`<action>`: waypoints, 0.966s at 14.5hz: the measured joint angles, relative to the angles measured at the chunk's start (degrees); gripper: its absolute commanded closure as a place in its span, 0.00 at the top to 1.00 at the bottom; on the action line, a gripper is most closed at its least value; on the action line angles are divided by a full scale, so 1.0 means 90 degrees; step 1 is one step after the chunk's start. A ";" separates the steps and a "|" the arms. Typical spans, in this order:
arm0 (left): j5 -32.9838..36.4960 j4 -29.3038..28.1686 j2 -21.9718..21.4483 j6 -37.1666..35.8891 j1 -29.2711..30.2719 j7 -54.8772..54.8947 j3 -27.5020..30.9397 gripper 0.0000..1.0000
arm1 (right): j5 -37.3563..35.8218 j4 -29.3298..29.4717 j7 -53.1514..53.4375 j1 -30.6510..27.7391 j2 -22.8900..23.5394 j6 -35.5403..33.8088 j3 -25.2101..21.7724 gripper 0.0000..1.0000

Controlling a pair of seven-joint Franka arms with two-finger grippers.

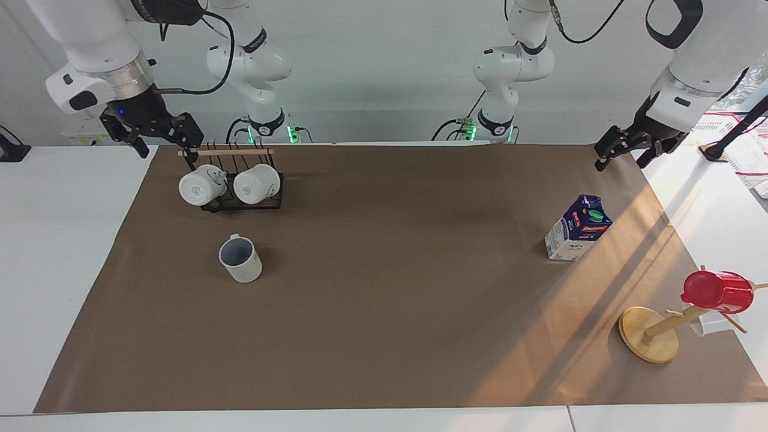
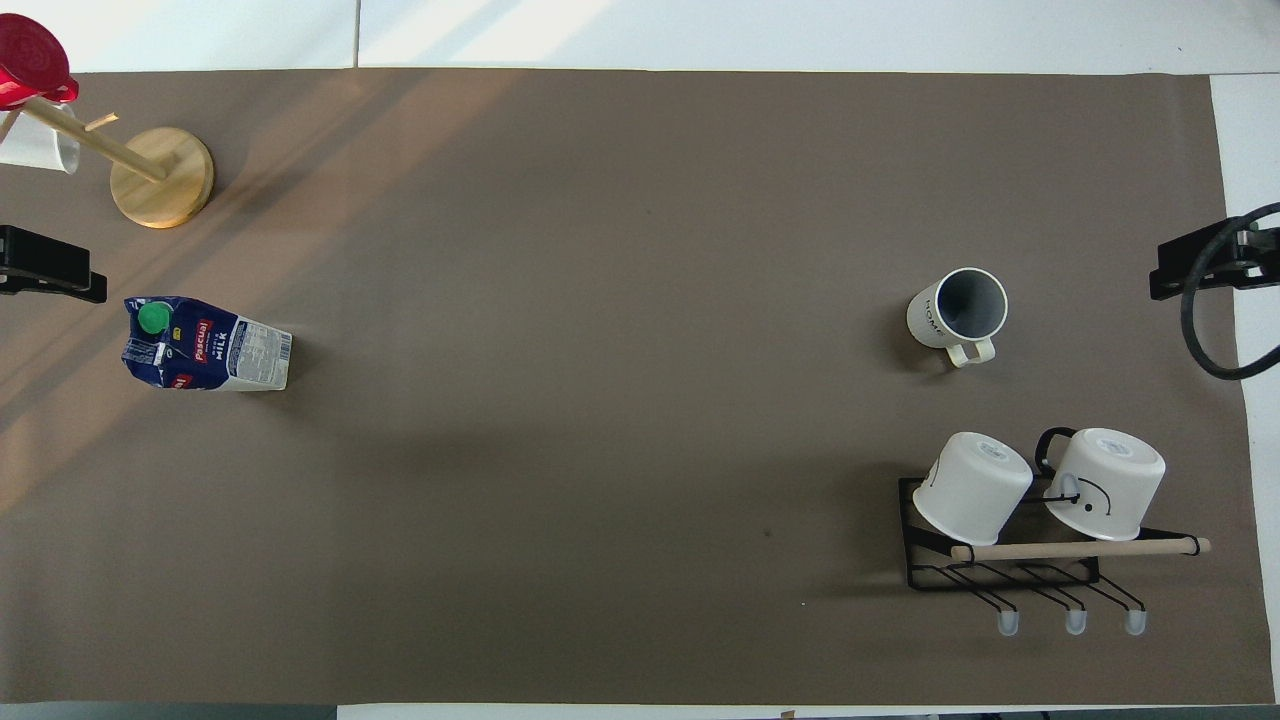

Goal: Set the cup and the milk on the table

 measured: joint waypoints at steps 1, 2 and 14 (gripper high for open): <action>0.0000 0.0000 -0.0001 0.0000 0.0003 0.0004 0.0000 1.00 | 0.0000 0.0000 0.0000 0.0000 0.0000 0.0000 0.0000 1.00; 0.0000 0.0000 -0.0002 0.0000 0.0003 0.0009 0.0000 1.00 | 0.0000 0.0000 0.0000 0.0000 0.0000 0.0000 0.0000 1.00; 0.0000 0.0000 -0.0004 0.0197 -0.0002 0.0142 -0.0020 1.00 | 0.0006 -0.0088 0.0000 -0.0002 0.0000 0.0135 -0.0007 1.00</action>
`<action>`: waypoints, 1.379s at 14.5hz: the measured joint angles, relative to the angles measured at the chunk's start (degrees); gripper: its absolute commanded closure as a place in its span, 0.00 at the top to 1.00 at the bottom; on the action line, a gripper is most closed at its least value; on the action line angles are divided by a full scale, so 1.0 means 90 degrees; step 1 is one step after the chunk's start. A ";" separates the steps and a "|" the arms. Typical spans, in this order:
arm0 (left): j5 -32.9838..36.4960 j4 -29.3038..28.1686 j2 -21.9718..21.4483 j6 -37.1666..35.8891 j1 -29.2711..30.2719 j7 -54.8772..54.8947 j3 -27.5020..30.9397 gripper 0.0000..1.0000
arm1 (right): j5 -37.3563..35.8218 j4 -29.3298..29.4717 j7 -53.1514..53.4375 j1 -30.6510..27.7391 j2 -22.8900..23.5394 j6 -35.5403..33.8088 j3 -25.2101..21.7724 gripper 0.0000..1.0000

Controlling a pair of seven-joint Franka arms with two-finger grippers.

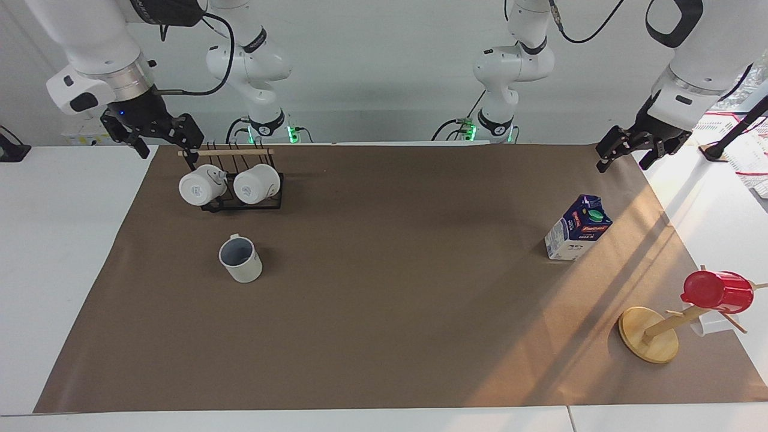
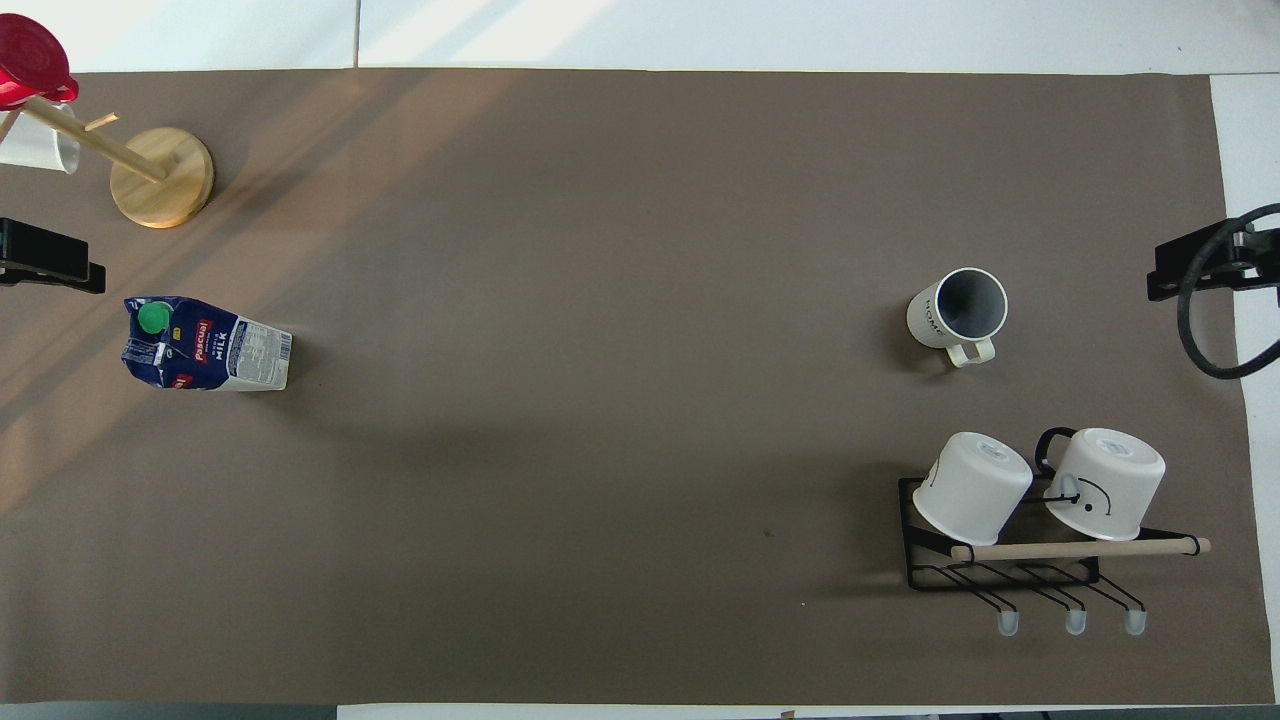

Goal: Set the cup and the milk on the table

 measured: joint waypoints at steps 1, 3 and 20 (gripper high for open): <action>0.0000 -0.0002 0.0000 0.0006 0.0000 0.0019 0.0000 1.00 | 0.0000 -0.0052 -0.0002 -0.0006 0.0000 0.0173 0.0000 1.00; 0.0000 -0.0015 0.0000 0.0011 -0.0001 0.0042 -0.0001 1.00 | 0.0020 -0.0175 -0.0205 -0.0044 0.0019 0.0512 -0.0002 1.00; 0.0001 -0.1973 0.0025 0.2323 0.0058 0.0047 0.0054 1.00 | 0.0591 -0.3317 -0.3619 -0.0061 0.1195 0.5055 0.0039 0.96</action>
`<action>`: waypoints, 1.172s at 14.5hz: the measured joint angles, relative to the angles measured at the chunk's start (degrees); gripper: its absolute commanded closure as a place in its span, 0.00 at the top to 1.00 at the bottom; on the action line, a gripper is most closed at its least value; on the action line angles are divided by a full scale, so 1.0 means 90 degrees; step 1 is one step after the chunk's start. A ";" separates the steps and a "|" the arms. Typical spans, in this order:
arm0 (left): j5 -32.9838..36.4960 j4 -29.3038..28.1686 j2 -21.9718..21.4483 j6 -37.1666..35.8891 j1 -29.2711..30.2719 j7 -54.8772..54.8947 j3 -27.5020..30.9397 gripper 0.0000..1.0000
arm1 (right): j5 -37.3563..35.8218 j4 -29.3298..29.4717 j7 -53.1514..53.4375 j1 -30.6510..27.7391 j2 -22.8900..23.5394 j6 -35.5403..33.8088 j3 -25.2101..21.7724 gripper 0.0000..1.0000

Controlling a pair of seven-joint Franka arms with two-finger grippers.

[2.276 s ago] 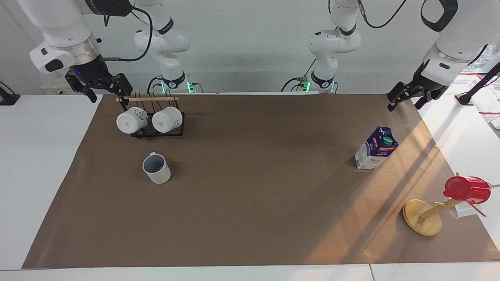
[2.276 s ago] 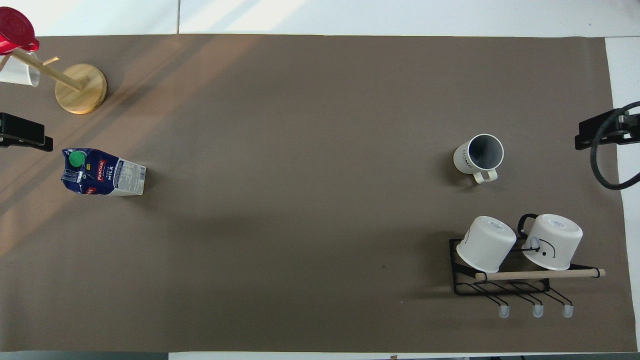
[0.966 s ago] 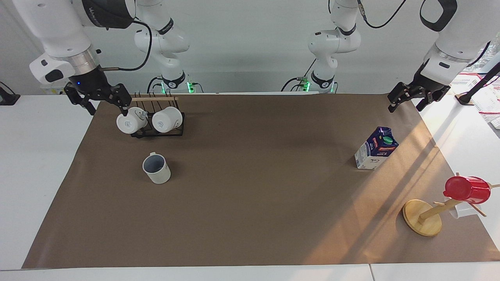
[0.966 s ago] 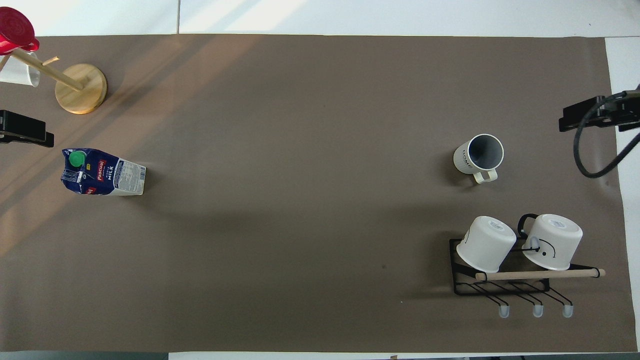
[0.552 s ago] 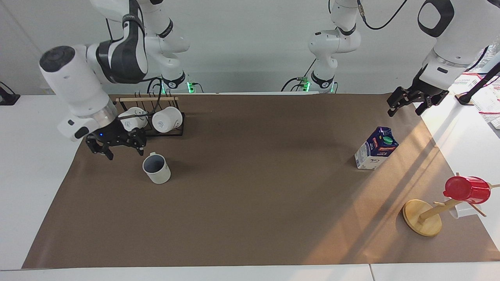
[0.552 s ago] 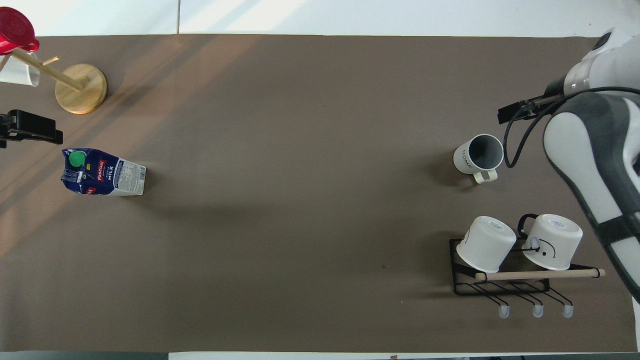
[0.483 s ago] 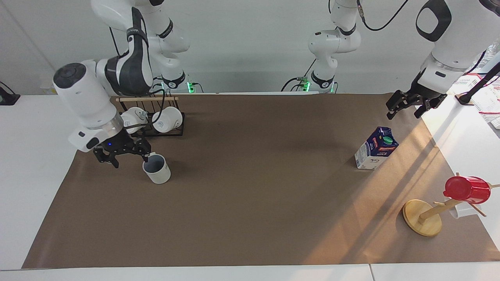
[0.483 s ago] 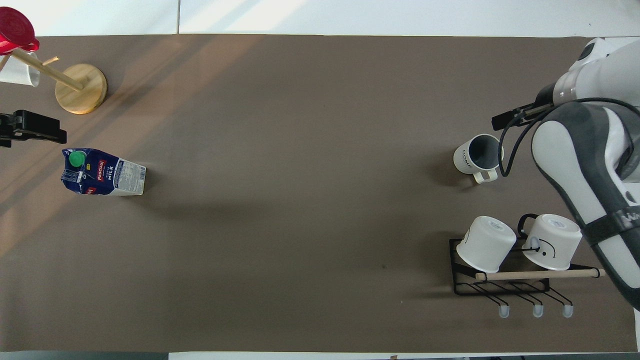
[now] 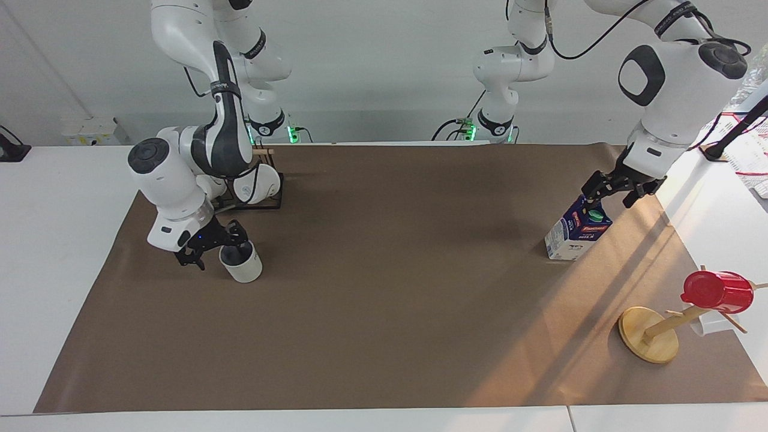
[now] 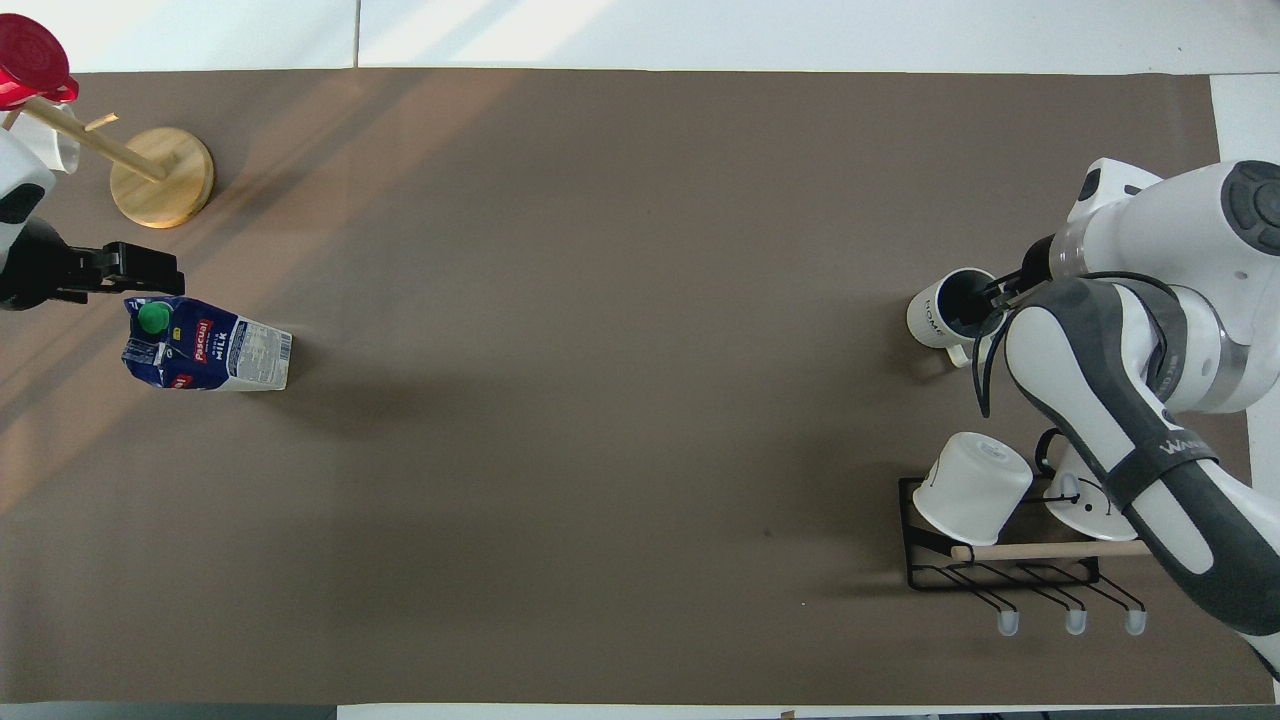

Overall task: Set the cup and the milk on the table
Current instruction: 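Reach the right gripper to the white mug while the left gripper reaches the carton, then grasp the white mug with the right gripper while the left gripper grasps the carton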

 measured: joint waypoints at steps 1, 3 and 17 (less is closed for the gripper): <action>0.0000 -0.0137 0.0000 0.0147 0.0012 0.0003 0.0000 1.00 | 0.0001 -0.0041 -0.0053 0.0000 -0.0011 0.0076 -0.0001 0.82; 0.0000 -0.0364 0.0002 0.0360 0.0030 0.0013 0.0000 1.00 | 0.0002 -0.0161 -0.0086 0.0000 -0.0040 0.0247 -0.0002 0.00; 0.0000 -0.0747 0.0000 0.0522 0.0100 0.0126 0.0001 0.98 | 0.0008 0.0949 0.2159 0.0878 -0.0116 -0.0929 0.0019 0.00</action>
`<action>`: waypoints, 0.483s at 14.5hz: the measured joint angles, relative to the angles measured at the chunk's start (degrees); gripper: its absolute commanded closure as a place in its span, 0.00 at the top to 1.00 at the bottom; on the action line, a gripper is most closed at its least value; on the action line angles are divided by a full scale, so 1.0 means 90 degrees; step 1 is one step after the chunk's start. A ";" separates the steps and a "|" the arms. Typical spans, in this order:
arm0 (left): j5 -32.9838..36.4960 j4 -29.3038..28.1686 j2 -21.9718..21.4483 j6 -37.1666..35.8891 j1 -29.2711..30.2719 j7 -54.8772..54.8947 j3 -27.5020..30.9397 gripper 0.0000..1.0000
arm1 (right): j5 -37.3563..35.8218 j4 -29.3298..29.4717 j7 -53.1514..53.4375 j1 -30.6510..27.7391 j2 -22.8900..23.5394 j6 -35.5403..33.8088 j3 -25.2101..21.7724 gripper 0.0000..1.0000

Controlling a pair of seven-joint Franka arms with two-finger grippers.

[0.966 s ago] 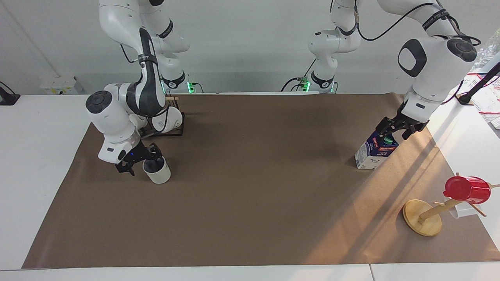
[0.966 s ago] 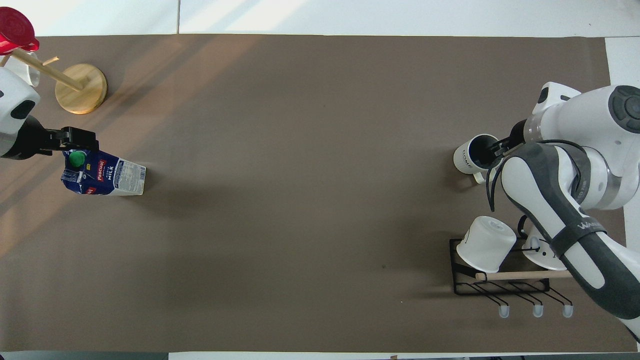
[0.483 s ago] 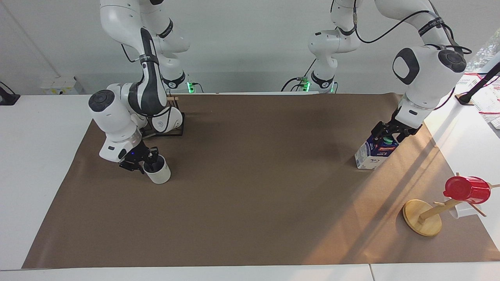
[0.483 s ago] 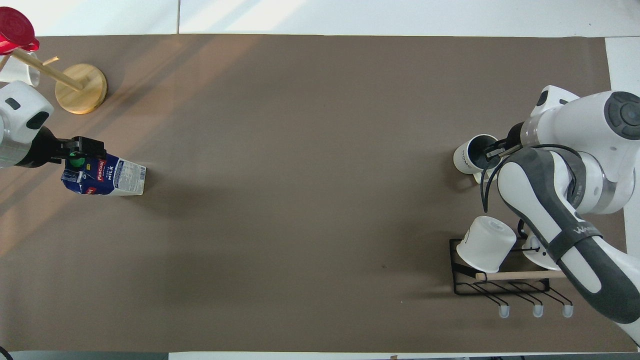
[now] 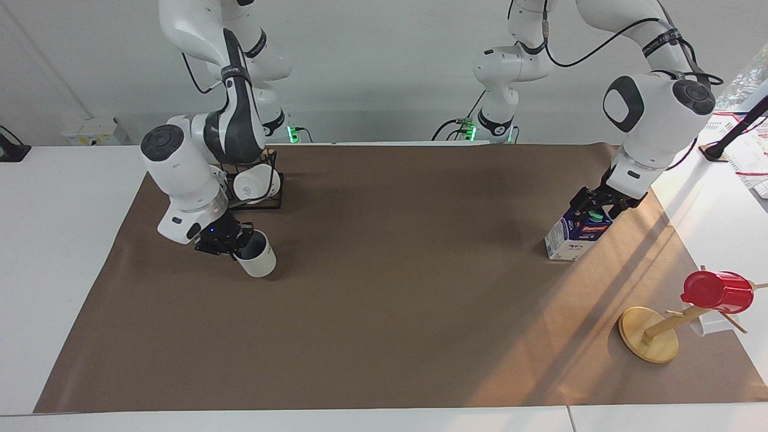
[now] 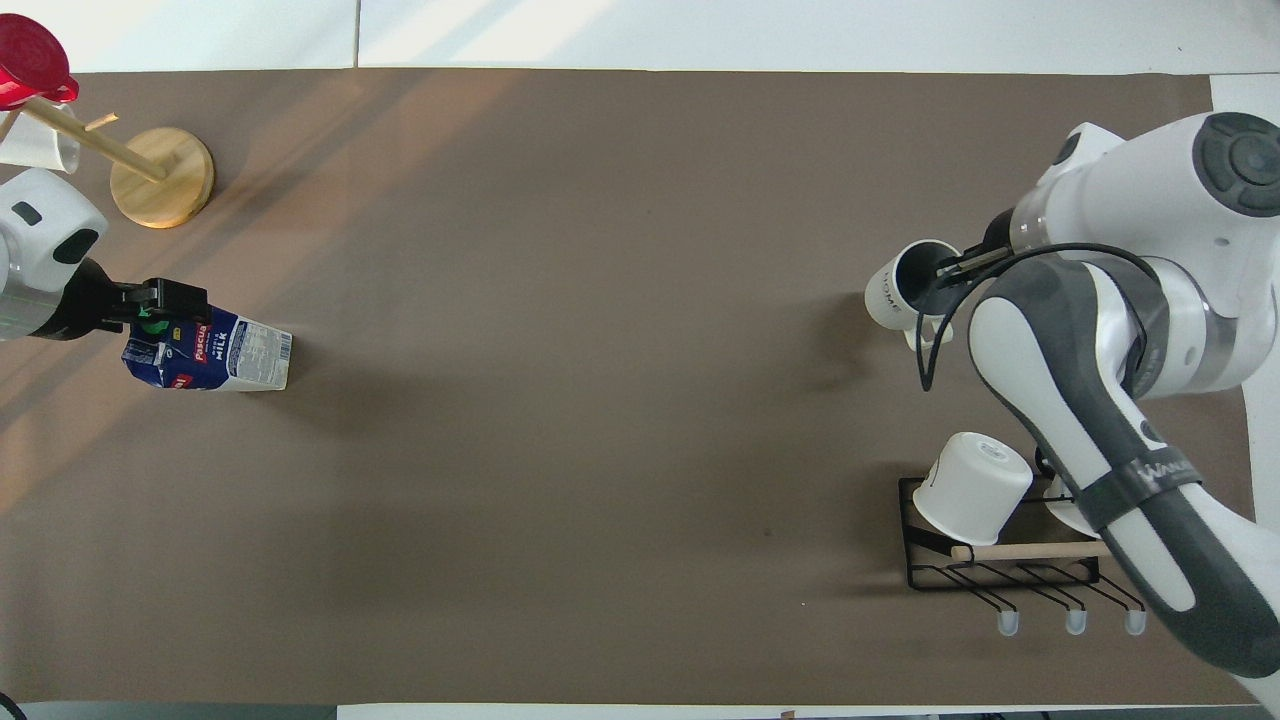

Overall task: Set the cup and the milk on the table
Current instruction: 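Grasp the white mug with the right gripper while the left gripper grasps the carton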

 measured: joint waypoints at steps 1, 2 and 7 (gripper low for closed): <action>0.0000 -0.0001 0.0000 0.0000 0.0001 0.0003 0.0000 0.94 | -0.0019 0.0136 0.0577 0.0345 0.0028 -0.0011 0.0006 0.00; 0.0000 -0.0002 0.0000 0.0000 0.0001 0.0004 0.0000 0.85 | -0.0049 0.0200 0.1091 0.0679 0.0064 0.0022 0.0013 0.00; 0.0000 -0.0011 -0.0001 -0.0008 0.0001 0.0005 0.0000 0.03 | -0.0231 0.0319 0.2708 0.1797 0.0292 0.0174 0.0018 0.00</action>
